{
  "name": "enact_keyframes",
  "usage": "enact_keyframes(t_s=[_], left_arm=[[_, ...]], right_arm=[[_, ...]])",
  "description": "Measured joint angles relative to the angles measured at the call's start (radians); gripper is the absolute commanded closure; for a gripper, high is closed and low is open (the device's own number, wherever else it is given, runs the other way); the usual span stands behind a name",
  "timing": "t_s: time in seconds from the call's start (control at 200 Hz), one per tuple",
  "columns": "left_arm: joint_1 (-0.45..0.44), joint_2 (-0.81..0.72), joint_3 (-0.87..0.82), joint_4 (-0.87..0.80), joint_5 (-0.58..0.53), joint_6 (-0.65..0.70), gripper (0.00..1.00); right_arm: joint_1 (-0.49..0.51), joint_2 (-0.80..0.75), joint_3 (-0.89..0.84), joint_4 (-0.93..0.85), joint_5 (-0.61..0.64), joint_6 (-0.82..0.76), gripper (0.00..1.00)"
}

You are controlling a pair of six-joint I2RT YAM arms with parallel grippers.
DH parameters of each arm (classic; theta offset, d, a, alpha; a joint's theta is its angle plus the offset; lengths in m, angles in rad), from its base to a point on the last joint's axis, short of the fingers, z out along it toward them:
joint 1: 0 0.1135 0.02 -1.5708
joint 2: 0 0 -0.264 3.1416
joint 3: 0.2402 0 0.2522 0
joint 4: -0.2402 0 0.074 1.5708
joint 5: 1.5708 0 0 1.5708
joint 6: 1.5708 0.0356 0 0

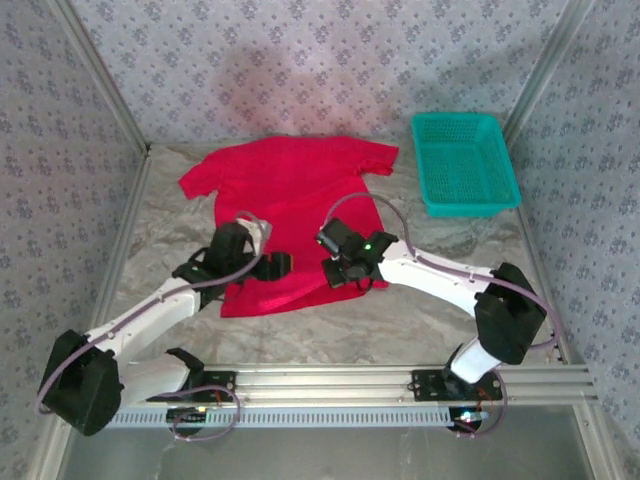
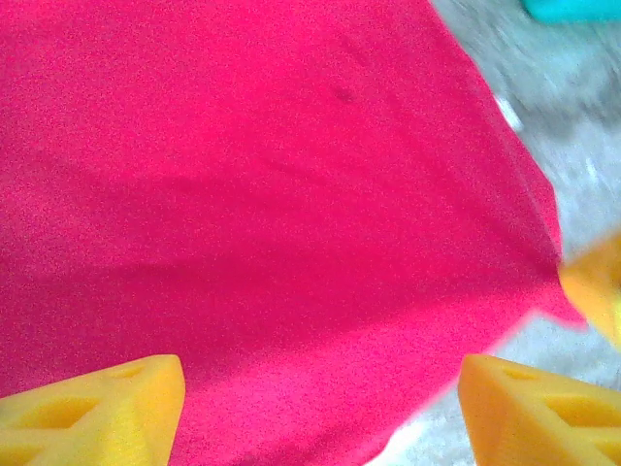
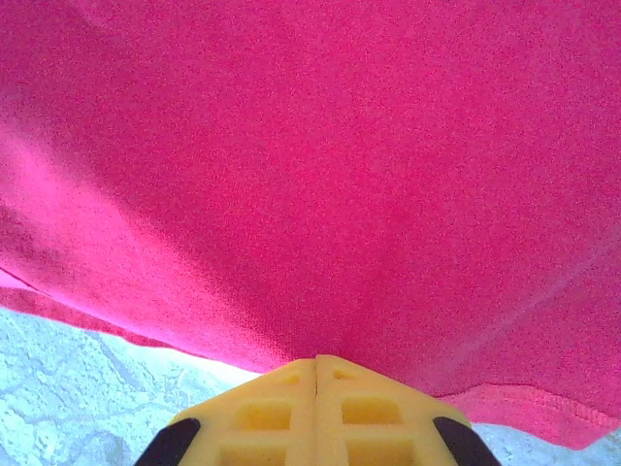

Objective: Fold the inside-out t-shirt

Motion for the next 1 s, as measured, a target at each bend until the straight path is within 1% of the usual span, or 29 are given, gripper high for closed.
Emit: enact_keyframes(t_s=[0.115, 0.225, 0.4, 0.54, 0.635, 0.73, 0.84, 0.875, 0.915, 0.964, 0.969, 0.999], left_arm=[[-0.101, 0.025, -0.017, 0.056, -0.018, 0.107, 0.19], [-0.157, 0.080, -0.018, 0.100, -0.038, 0.187, 0.17], [-0.204, 0.203, -0.017, 0.144, -0.093, 0.263, 0.17], [-0.220, 0.293, 0.001, 0.152, -0.162, 0.290, 0.22], [-0.220, 0.328, 0.019, 0.156, -0.226, 0.301, 0.31], [-0.216, 0.333, 0.027, 0.166, -0.290, 0.301, 0.44], [-0.198, 0.328, 0.027, 0.164, -0.336, 0.294, 0.61], [-0.188, 0.320, 0.027, 0.160, -0.347, 0.288, 0.69], [-0.172, 0.306, 0.027, 0.154, -0.358, 0.274, 0.81], [-0.148, 0.284, 0.026, 0.143, -0.368, 0.268, 0.99], [-0.145, 0.281, 0.026, 0.142, -0.368, 0.270, 1.00], [-0.131, 0.267, 0.025, 0.135, -0.375, 0.260, 1.00]], right_arm=[[-0.040, -0.019, 0.000, 0.011, -0.038, 0.014, 1.00], [-0.071, -0.031, -0.002, 0.034, -0.071, 0.027, 1.00], [-0.099, -0.050, -0.008, 0.060, -0.118, 0.037, 1.00], [-0.120, -0.077, -0.020, 0.074, -0.142, 0.043, 1.00], [-0.134, -0.099, -0.029, 0.079, -0.148, 0.047, 1.00], [-0.149, -0.124, -0.040, 0.079, -0.155, 0.049, 1.00], [-0.174, -0.150, -0.054, 0.079, -0.165, 0.049, 1.00], [-0.183, -0.156, -0.056, 0.079, -0.166, 0.049, 1.00], [-0.193, -0.161, -0.059, 0.080, -0.170, 0.049, 1.00], [-0.204, -0.164, -0.062, 0.084, -0.173, 0.049, 1.00], [-0.205, -0.164, -0.062, 0.085, -0.173, 0.049, 1.00], [-0.211, -0.164, -0.063, 0.088, -0.174, 0.049, 1.00]])
